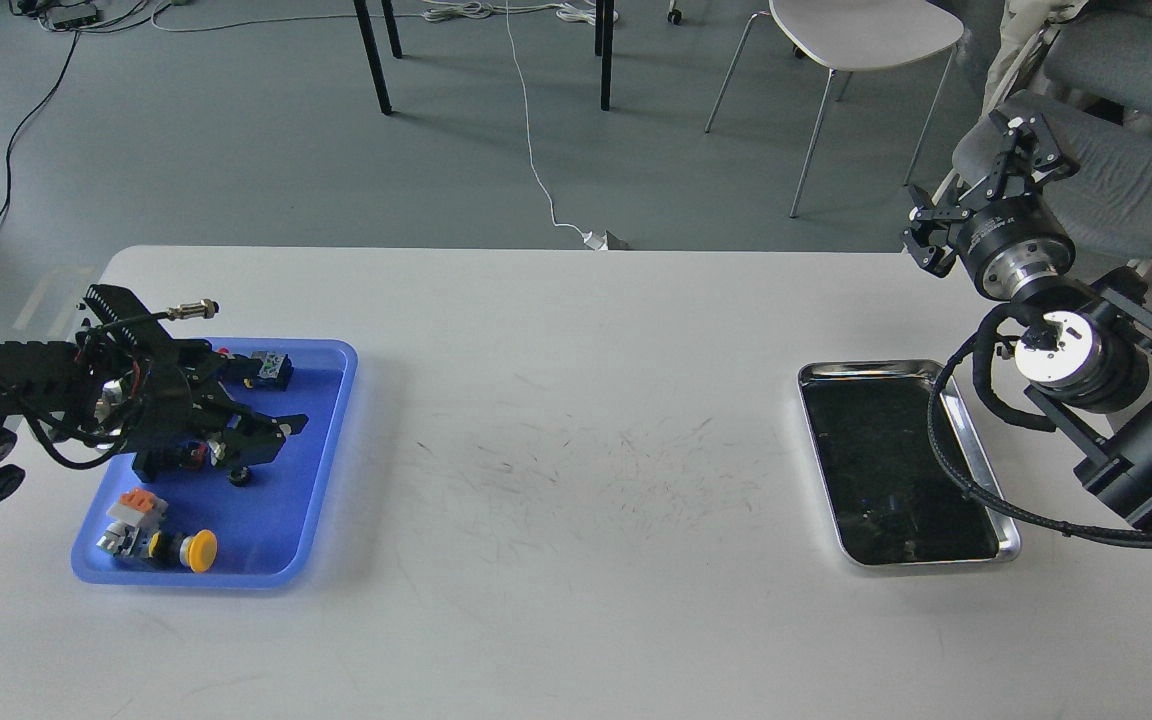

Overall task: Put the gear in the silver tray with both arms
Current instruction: 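Lower the left gripper into the blue tray and grasp the black gear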

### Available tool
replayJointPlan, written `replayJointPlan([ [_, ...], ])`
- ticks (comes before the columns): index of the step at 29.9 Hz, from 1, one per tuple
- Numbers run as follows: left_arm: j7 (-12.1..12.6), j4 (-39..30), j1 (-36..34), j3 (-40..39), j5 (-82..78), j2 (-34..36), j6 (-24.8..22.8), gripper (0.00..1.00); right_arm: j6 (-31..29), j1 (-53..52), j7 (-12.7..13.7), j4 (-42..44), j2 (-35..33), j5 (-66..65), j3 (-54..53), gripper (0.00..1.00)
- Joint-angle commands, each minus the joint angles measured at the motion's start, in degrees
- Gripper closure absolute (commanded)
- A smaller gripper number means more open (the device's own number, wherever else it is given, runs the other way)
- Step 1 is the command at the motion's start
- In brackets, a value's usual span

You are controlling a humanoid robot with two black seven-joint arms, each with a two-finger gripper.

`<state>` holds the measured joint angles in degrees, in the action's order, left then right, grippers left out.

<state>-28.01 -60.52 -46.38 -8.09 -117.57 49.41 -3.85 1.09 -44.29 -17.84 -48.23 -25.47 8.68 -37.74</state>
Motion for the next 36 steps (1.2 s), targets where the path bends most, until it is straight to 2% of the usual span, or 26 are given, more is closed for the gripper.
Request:
replayJointPlan([
  [1, 0.0, 0.9, -0.2, 2.5, -0.6, -0.3, 0.8, 0.13, 0.1, 0.0, 0.0, 0.0, 0.0, -0.1, -0.3, 0.01],
  [6, 0.0, 2.9, -0.2, 5.6, -0.6, -1.5, 4.9, 0.16, 0.1, 0.0, 0.0, 0.0, 0.0, -0.1, -0.3, 0.01],
  [18, 0.0, 10.6, -0.2, 6.5, -2.3, -4.0, 8.6, 0.2, 0.2, -0.1, -0.1, -0.4, 0.0, -0.1, -0.2, 0.01],
  [25, 0.0, 14.9, -0.6, 10.5, -2.1, -5.2, 12.5, 0.22, 0.2, 0.0, -0.1, -0.4, 0.0, -0.1, -0.1, 0.01],
  [32, 0.0, 20.6, -0.6, 12.4, -2.0, -7.5, 15.9, 0.31, 0.2, 0.0, -0.1, -0.4, 0.1, -0.2, 0.0, 0.01],
  [36, 0.0, 21.0, -0.6, 13.8, -1.8, -7.7, 16.9, 0.32, 0.2, -0.1, -0.1, -0.4, 0.1, -0.2, 0.0, 0.01],
])
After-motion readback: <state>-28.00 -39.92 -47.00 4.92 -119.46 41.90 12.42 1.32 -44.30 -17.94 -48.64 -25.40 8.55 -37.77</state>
